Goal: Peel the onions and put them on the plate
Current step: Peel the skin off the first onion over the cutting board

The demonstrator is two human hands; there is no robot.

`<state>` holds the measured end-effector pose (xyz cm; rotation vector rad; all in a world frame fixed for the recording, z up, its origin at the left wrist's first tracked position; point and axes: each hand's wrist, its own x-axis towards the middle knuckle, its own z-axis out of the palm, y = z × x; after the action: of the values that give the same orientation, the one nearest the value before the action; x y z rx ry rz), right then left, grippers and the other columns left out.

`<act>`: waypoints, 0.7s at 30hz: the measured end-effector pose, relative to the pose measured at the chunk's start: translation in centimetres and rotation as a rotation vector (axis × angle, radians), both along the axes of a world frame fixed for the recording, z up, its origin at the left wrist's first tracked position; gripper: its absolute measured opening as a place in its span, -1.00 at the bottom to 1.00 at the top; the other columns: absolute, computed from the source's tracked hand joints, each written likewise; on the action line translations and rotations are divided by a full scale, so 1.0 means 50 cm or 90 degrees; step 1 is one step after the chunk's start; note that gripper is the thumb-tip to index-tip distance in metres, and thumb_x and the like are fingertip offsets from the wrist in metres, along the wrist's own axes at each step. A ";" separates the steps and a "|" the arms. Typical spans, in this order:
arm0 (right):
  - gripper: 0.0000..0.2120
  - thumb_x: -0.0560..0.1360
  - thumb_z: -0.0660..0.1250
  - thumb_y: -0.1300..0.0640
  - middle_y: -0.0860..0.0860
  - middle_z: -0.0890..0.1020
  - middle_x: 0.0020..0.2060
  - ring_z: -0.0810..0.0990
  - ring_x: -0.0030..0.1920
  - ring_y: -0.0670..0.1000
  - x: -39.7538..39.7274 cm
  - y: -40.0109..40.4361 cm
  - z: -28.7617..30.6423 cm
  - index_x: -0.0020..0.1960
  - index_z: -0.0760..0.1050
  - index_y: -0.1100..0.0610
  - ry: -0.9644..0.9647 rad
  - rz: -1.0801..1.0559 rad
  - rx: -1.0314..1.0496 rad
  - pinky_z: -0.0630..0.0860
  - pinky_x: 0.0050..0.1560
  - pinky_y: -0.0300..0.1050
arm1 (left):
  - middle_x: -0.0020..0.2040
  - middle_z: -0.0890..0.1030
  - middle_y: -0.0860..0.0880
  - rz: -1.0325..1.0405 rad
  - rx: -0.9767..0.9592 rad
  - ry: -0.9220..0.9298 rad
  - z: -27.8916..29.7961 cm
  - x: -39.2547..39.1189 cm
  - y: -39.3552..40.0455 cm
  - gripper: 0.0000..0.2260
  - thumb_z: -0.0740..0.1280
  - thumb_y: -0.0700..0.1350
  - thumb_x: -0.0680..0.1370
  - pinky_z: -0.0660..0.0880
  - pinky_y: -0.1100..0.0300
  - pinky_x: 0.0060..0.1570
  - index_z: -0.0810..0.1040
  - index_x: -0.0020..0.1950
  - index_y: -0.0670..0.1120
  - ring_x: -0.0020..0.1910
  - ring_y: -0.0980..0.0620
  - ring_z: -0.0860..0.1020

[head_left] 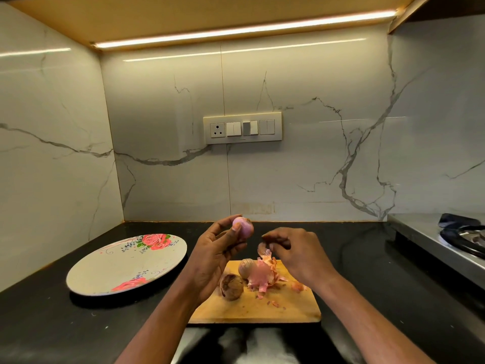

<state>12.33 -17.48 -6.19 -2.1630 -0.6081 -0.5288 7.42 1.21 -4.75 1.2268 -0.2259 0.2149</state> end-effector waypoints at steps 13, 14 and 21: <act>-0.76 0.50 0.44 -0.04 -0.16 0.72 -0.06 0.68 -0.02 -0.18 -0.032 0.031 0.018 0.14 0.67 -0.02 -0.089 0.102 0.196 0.66 0.00 -0.19 | 0.09 0.67 -0.19 0.027 0.054 0.027 -0.006 0.008 0.000 -0.65 0.37 0.03 0.51 0.59 0.16 -0.02 0.55 0.18 -0.18 0.03 -0.06 0.64; -0.80 0.52 0.44 0.01 -0.14 0.72 -0.07 0.69 -0.03 -0.14 -0.029 0.030 0.017 0.13 0.68 -0.01 -0.084 0.100 0.212 0.67 -0.03 -0.13 | 0.09 0.66 -0.20 0.025 0.054 0.030 -0.007 0.009 0.000 -0.65 0.37 0.02 0.51 0.59 0.16 -0.02 0.55 0.18 -0.18 0.02 -0.06 0.63; -0.81 0.54 0.43 0.06 -0.13 0.73 -0.07 0.71 -0.06 -0.14 -0.025 0.029 0.014 0.14 0.68 0.00 -0.062 0.100 0.218 0.69 -0.06 -0.09 | 0.14 0.64 -0.18 0.007 0.041 0.020 -0.005 0.004 0.000 -0.65 0.35 0.00 0.51 0.61 0.17 -0.06 0.56 0.24 -0.12 -0.02 -0.04 0.67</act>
<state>11.09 -16.05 -5.48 -1.7610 -0.6808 -0.6074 7.65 1.19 -5.01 1.2944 -0.2002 0.1988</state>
